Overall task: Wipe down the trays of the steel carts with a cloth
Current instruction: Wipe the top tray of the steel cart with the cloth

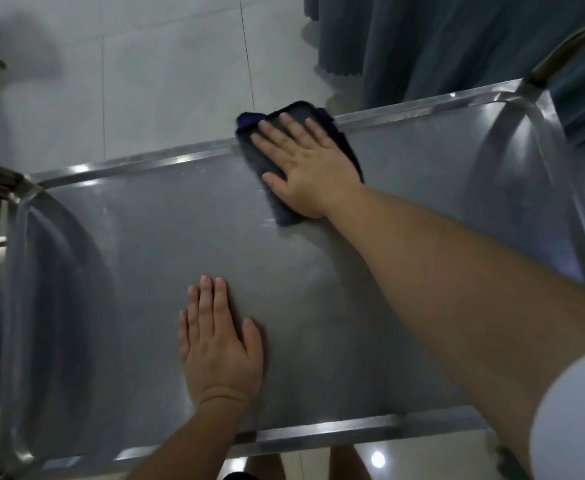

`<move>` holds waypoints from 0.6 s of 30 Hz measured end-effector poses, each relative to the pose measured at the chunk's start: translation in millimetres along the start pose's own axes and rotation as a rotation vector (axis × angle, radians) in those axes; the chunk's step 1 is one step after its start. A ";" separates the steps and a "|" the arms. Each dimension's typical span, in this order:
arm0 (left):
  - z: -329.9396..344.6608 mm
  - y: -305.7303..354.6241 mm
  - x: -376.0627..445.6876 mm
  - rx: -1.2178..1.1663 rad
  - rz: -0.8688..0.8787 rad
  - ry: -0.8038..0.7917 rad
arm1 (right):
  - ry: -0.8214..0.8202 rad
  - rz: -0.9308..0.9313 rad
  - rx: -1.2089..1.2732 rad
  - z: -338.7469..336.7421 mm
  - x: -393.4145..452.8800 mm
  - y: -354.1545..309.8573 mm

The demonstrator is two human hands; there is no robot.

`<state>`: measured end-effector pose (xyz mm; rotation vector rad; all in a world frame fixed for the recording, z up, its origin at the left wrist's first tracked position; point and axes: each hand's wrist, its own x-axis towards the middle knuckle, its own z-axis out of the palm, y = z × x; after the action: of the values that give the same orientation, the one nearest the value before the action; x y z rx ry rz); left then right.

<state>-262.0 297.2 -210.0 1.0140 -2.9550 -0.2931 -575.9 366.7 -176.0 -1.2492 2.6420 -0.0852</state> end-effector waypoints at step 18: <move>-6.8 3.7 -0.2 -0.011 -0.016 -0.043 | 0.032 0.698 0.013 -13.5 -144.5 195.1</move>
<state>-263.7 299.0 -202.6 1.0440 -2.9811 -0.3360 -637.5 601.7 -166.4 -0.2687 2.9272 -0.0066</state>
